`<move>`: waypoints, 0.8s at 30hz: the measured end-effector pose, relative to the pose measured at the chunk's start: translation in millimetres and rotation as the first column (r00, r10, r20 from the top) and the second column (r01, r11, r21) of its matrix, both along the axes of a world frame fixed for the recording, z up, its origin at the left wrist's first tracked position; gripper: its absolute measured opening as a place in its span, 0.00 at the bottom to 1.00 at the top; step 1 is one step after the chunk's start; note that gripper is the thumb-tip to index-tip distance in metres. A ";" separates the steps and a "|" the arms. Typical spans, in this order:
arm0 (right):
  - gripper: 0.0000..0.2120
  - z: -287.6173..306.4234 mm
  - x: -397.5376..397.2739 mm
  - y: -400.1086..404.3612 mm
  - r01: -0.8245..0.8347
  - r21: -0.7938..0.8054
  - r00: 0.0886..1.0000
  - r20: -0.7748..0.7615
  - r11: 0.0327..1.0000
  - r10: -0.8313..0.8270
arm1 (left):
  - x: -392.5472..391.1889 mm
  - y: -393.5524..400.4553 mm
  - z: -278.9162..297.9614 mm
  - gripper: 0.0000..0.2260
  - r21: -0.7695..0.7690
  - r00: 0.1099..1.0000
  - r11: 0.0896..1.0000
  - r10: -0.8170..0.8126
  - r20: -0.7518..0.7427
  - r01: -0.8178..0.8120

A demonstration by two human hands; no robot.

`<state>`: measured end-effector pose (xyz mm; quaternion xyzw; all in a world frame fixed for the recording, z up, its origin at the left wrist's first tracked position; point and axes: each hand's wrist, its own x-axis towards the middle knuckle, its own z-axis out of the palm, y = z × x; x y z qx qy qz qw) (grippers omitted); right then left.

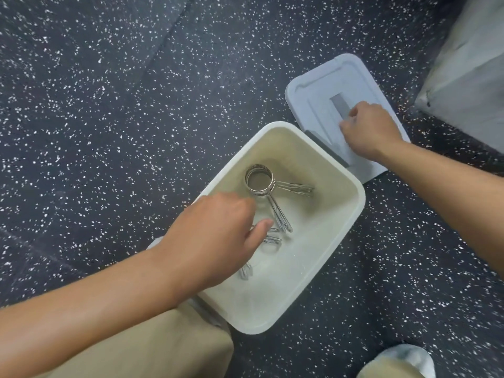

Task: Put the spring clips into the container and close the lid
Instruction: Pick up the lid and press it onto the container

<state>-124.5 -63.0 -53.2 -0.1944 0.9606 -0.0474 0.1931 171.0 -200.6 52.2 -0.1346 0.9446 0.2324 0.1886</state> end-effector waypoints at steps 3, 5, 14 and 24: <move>0.21 -16.0 -3.5 3.0 0.015 0.097 0.999 -0.047 0.995 -0.011 | 0.6 0.9 -0.2 0.20 0.005 1.000 1.000 -0.002 0.002 0.002; 0.23 -20.9 -8.1 1.1 0.052 0.115 0.996 -0.078 0.992 -0.043 | 1.2 0.2 -0.2 0.20 0.001 1.000 1.000 -0.007 -0.005 0.007; 0.27 -22.5 -22.0 -7.1 0.037 0.260 0.998 -0.055 0.965 -0.023 | 6.8 -6.2 -4.7 0.19 0.001 1.000 1.000 0.013 -0.009 -0.013; 0.33 17.5 -41.4 5.3 -0.106 0.401 0.990 -0.047 0.910 0.136 | -6.5 0.4 2.1 0.20 0.012 1.000 1.000 0.007 -0.027 -0.007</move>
